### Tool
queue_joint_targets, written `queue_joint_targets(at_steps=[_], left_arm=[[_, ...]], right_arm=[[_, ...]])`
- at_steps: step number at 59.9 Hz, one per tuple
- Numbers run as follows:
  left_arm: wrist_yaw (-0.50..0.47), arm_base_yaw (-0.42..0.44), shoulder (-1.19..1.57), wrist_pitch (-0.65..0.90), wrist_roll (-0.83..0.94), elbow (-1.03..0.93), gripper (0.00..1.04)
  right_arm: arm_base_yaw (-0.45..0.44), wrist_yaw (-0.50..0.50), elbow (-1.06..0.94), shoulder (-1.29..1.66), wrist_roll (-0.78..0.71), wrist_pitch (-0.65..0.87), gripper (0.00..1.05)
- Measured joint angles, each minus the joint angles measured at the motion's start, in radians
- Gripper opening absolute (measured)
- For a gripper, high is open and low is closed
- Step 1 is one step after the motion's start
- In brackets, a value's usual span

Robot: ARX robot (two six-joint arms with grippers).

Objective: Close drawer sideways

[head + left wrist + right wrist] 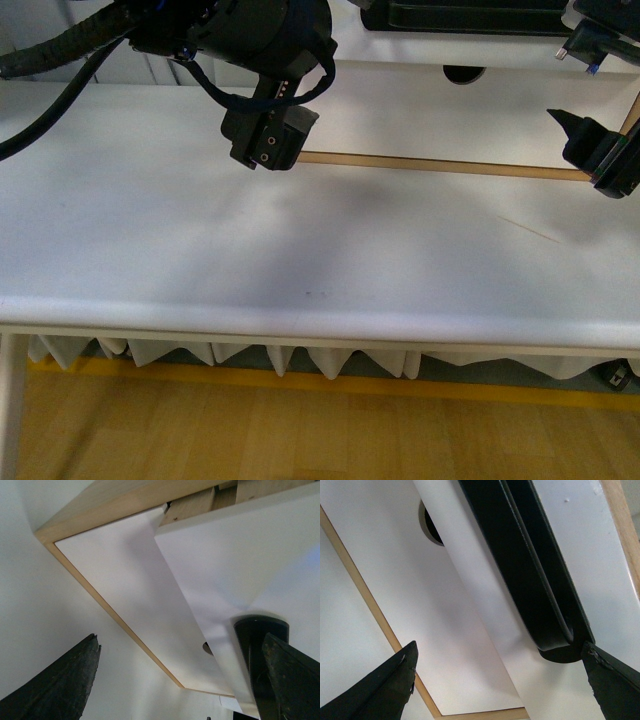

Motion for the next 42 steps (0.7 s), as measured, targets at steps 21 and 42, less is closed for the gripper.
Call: queue_joint_targets(at_steps=[21, 42], left_arm=[[0.015, 0.01, 0.064, -0.029, 0.001, 0.1, 0.99], [0.029, 0.011, 0.131, -0.058, 0.001, 0.174, 0.99]], right_arm=[[-0.021, 0.0, 0.074, 0.057, -0.001, -0.011, 0.96], [-0.027, -0.001, 0.109, 0.087, -0.001, -0.014, 0.96]])
